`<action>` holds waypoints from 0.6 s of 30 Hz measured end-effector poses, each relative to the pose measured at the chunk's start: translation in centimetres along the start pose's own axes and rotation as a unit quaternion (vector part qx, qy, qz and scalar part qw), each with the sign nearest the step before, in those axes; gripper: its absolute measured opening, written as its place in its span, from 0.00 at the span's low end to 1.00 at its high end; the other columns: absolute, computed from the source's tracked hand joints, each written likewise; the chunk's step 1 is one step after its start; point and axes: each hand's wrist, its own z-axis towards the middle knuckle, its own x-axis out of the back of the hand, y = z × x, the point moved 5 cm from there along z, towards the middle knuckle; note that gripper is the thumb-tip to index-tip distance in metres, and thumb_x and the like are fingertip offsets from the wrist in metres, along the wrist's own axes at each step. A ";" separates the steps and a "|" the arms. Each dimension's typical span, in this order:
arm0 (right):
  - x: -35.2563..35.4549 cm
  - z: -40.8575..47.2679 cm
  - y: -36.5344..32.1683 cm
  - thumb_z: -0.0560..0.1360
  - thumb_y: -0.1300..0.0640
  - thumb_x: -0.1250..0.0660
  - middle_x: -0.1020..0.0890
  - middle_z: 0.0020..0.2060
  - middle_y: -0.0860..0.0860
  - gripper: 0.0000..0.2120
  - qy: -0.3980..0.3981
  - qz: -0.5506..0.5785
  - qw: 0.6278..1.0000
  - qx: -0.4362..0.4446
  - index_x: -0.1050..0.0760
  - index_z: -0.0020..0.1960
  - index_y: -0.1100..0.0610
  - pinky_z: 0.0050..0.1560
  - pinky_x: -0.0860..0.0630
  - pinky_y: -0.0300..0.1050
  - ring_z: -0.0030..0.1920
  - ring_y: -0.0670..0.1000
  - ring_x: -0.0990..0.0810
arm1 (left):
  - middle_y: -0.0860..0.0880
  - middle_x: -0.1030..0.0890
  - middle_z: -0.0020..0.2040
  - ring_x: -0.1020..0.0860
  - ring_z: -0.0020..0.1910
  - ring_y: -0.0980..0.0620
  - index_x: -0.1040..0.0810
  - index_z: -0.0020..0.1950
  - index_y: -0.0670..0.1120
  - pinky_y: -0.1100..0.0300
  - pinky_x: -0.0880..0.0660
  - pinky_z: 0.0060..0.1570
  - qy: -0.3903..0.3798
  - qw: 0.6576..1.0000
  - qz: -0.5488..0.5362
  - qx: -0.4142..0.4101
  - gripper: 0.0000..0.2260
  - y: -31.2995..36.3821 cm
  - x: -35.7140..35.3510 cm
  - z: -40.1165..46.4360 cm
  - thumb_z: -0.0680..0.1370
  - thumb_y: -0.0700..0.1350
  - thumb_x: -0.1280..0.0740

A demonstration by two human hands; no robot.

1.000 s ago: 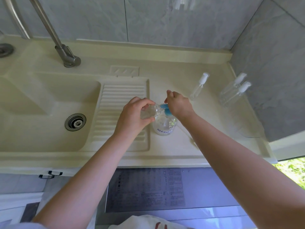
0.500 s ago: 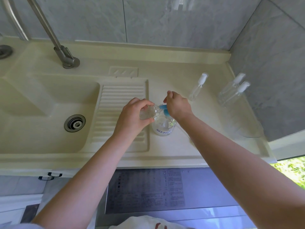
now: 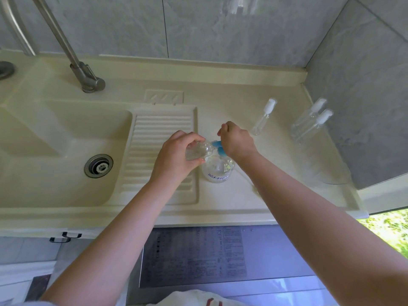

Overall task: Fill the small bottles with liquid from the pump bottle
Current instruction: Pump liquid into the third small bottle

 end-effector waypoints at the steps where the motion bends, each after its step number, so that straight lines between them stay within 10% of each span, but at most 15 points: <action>1: -0.1 0.1 0.1 0.81 0.50 0.53 0.20 0.54 0.54 0.19 -0.003 -0.001 1.000 -0.001 0.25 0.57 0.53 0.49 0.30 0.50 0.51 0.61 0.24 | 0.53 0.24 0.47 0.22 0.47 0.57 0.19 0.54 0.54 0.56 0.23 0.54 -0.001 1.000 0.002 0.000 0.23 0.1 0.0 0.0 0.62 0.42 0.19; 6: 0.3 0.2 0.2 0.81 0.50 0.50 0.21 0.57 0.58 0.19 -0.062 0.027 0.997 -0.025 0.26 0.61 0.58 0.62 0.26 0.55 0.56 0.63 0.23 | 0.52 0.24 0.47 0.22 0.46 0.55 0.18 0.54 0.53 0.58 0.24 0.55 0.000 1.000 -0.006 0.003 0.23 0.2 0.2 0.0 0.62 0.41 0.19; 18: 0.2 0.2 0.3 0.81 0.47 0.54 0.20 0.52 0.57 0.20 0.004 0.049 0.999 -0.008 0.25 0.58 0.53 0.58 0.24 0.55 0.53 0.62 0.22 | 0.52 0.23 0.47 0.21 0.46 0.54 0.18 0.54 0.52 0.61 0.24 0.55 0.003 1.000 -0.017 0.006 0.22 0.3 0.2 -0.1 0.62 0.41 0.19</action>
